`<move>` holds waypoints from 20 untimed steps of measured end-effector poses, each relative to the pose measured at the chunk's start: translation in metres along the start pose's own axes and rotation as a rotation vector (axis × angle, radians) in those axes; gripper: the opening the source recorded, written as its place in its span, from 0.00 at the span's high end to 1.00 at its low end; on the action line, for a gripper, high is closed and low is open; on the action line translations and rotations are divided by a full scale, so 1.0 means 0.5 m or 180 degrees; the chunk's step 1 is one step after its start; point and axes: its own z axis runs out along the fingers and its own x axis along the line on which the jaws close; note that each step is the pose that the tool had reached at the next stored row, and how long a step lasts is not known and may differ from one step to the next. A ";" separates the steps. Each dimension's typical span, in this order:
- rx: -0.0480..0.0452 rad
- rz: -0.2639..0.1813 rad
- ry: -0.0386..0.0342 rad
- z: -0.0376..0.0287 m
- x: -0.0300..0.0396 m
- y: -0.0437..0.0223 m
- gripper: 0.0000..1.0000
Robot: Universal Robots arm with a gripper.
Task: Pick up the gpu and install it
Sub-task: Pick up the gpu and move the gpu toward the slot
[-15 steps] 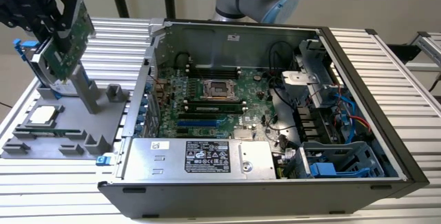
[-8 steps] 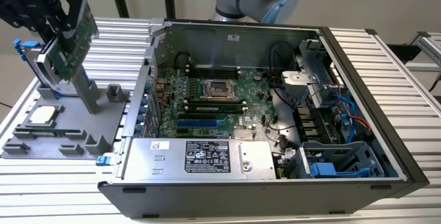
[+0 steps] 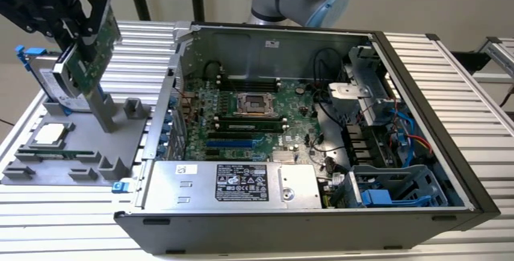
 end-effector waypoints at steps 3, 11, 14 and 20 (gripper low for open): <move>0.0000 -0.0004 0.0000 0.000 -0.006 0.000 1.00; 0.0000 -0.0010 0.0000 0.001 -0.025 0.000 1.00; 0.0000 -0.0011 0.0000 0.001 -0.032 -0.001 1.00; 0.0000 -0.0014 0.0000 0.001 -0.050 -0.001 1.00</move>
